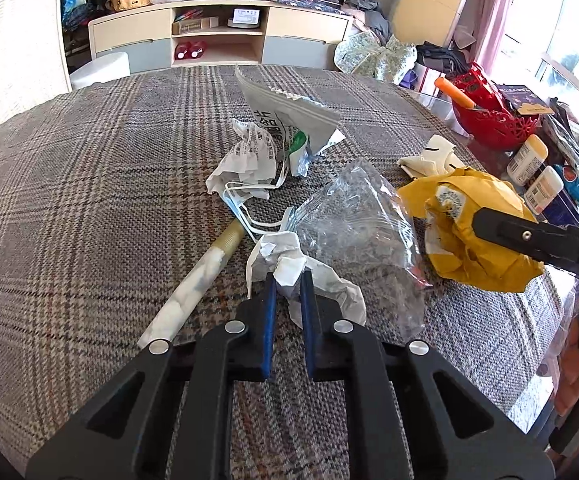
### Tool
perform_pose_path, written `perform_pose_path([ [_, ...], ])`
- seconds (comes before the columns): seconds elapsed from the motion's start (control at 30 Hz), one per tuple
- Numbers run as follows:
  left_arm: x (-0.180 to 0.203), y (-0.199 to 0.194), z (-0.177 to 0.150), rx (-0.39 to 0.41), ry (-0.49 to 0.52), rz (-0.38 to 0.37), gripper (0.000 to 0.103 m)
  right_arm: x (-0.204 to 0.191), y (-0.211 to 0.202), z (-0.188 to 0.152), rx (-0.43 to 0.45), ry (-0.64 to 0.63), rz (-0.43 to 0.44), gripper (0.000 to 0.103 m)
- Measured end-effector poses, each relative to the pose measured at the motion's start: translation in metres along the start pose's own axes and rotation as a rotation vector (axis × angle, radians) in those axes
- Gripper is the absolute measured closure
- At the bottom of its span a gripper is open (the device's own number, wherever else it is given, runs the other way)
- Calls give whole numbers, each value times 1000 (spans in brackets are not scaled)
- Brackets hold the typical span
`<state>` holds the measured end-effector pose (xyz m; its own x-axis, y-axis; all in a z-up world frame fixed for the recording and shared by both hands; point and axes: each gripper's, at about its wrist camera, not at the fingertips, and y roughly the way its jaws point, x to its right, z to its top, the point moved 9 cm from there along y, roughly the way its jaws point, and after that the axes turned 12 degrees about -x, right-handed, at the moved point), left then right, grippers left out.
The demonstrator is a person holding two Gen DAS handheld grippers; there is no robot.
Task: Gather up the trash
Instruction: 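Grasp the crumpled yellow wrapper with the right tool while the left tool grasps white paper, then carry the yellow wrapper and white paper over the bin and release both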
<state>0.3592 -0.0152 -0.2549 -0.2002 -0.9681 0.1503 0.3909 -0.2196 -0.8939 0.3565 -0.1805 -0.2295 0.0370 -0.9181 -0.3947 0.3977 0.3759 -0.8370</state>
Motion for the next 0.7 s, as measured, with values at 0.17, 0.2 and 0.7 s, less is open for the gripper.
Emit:
perform_pose_path([
  [0.17, 6, -31, -15, 34, 4, 21, 94, -3, -36, -10, 40, -14, 8, 34],
  [0.2, 8, -40, -19, 44, 0, 20, 94, -5, -44, -13, 43, -15, 18, 34],
  [0.7, 66, -139, -102, 126, 66, 5, 94, -14, -139, -93, 100, -101, 28, 33],
])
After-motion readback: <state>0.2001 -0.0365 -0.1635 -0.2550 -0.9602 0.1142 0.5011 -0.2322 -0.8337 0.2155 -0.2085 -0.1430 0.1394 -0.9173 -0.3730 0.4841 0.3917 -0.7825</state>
